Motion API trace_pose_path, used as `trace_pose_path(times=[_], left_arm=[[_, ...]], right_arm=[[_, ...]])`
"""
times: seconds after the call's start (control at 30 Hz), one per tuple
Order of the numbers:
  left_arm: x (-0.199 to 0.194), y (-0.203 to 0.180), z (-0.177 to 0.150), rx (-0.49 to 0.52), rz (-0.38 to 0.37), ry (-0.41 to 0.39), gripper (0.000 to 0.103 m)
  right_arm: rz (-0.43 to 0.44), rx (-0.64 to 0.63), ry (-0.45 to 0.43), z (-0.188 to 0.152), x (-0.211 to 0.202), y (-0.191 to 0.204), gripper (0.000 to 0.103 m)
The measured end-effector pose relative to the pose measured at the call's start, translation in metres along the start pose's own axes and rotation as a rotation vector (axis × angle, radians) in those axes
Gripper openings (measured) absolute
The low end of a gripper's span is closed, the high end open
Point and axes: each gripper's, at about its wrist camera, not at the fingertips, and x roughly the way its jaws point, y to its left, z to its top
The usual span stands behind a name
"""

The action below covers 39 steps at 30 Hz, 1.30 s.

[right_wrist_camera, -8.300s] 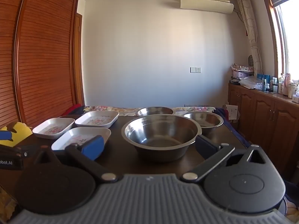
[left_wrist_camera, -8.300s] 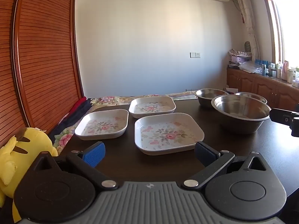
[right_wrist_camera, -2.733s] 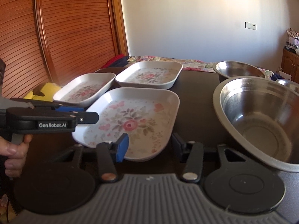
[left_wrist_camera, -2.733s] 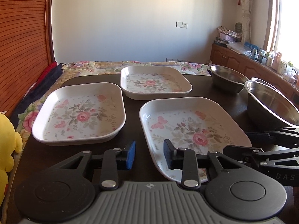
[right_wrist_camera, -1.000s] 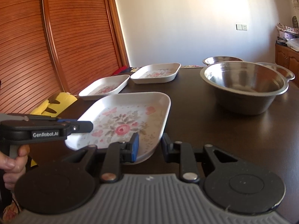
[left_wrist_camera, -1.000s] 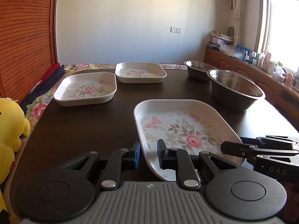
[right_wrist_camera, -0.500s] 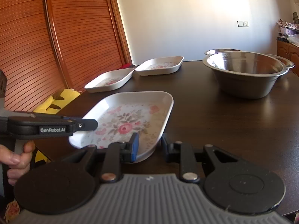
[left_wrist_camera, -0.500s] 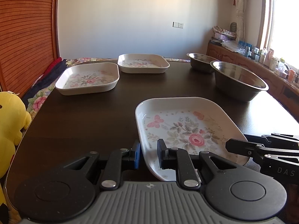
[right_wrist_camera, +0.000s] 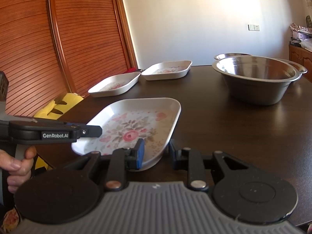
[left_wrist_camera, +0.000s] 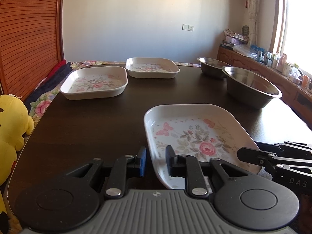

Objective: Organize plates and bowls

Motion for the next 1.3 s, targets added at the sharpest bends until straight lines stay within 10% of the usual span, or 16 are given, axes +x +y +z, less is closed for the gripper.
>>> trace_pose_path(times=[0.87,1.3], left_arm=[[-0.015,0.042,0.03,-0.035,0.068,-0.088,0.041],[0.015,0.088,0.067,0.004,0.128,-0.09,0.046]], right_arm=[[-0.003,-0.039,-0.105,0.036,-0.011,0.003,0.038],[0.117,-0.087,-0.023,0.093,0.037,0.017,0.042]])
